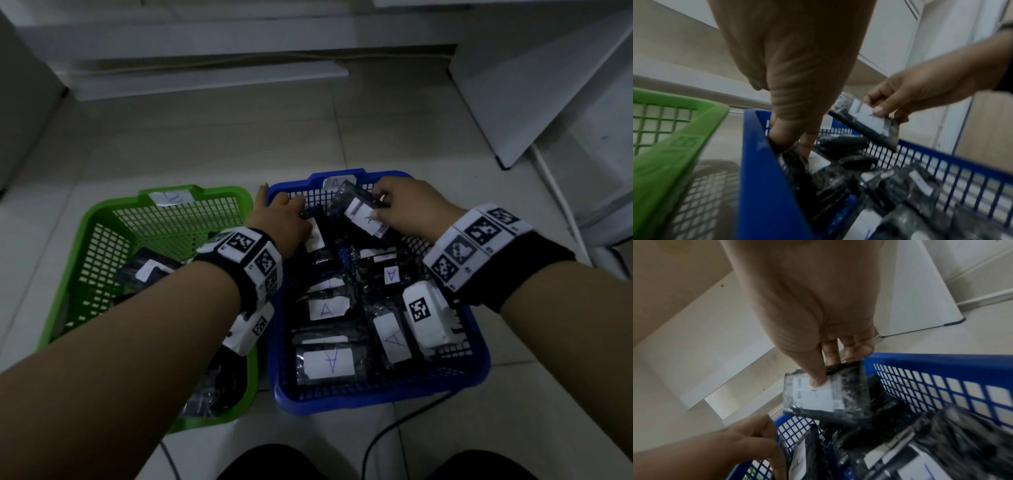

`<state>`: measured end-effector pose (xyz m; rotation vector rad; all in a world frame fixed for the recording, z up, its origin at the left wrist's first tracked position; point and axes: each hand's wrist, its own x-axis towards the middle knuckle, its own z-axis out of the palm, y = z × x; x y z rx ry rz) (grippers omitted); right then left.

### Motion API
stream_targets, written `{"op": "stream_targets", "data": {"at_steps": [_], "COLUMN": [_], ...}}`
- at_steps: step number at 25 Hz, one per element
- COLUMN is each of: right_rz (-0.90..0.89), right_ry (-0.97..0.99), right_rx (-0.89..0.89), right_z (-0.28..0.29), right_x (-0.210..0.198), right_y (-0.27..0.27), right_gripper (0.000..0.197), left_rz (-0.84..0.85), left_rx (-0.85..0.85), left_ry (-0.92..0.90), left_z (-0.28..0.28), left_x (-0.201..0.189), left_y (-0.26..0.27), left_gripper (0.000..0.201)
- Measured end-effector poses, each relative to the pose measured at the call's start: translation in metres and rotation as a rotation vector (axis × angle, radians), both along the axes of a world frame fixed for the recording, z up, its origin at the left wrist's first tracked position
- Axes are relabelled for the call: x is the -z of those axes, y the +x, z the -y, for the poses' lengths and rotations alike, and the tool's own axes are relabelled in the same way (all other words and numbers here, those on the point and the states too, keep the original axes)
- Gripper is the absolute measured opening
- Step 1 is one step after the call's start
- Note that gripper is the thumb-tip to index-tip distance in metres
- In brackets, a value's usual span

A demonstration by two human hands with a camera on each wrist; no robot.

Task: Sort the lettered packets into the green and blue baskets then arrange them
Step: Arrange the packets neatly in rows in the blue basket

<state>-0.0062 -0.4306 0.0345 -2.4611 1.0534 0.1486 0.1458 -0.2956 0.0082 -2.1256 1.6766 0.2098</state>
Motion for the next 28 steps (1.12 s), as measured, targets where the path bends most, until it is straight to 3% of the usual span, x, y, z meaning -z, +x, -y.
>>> {"op": "stream_targets", "data": {"at_steps": [4, 8, 11, 14, 16, 19, 22, 25, 26, 28], "right_rz": [-0.091, -0.191, -0.124, -0.056, -0.07, -0.182, -0.182, -0.058, -0.071, -0.199], "right_ry": [-0.065, -0.1, -0.059, -0.025, -0.022, -0.147, -0.122, -0.114, -0.088, -0.028], "right_rx": [-0.068, -0.14, -0.139, -0.116, -0.116, -0.176, -0.181, -0.135, -0.147, -0.231], "right_z": [0.0, -0.002, -0.004, 0.0, 0.003, 0.003, 0.001, -0.005, -0.008, -0.018], "right_x": [0.014, 0.036, 0.04, 0.038, 0.039, 0.047, 0.049, 0.041, 0.038, 0.037], "right_y": [-0.012, -0.015, -0.019, -0.022, -0.024, -0.025, -0.027, -0.034, -0.038, -0.044], "right_gripper": [0.035, 0.039, 0.028, 0.018, 0.019, 0.036, 0.044, 0.022, 0.017, 0.025], "left_rz": [-0.002, -0.194, -0.396, -0.433, -0.451, -0.588, -0.545, -0.463, -0.452, -0.453], "left_rx": [0.118, 0.199, 0.114, 0.042, 0.004, -0.06, -0.04, 0.008, 0.047, 0.122], "left_ry": [-0.025, -0.064, -0.005, 0.026, -0.059, -0.116, 0.008, -0.036, -0.041, 0.046], "left_z": [0.002, 0.003, 0.006, 0.009, 0.011, 0.016, 0.011, 0.003, 0.001, -0.002], "left_x": [-0.001, -0.012, -0.01, 0.001, 0.006, 0.007, 0.011, 0.016, 0.015, 0.013], "left_y": [0.002, 0.006, 0.003, -0.005, -0.008, -0.009, -0.016, -0.018, -0.017, -0.018], "left_gripper": [0.022, 0.02, 0.026, 0.028, 0.024, 0.022, 0.034, 0.053, 0.052, 0.045]}}
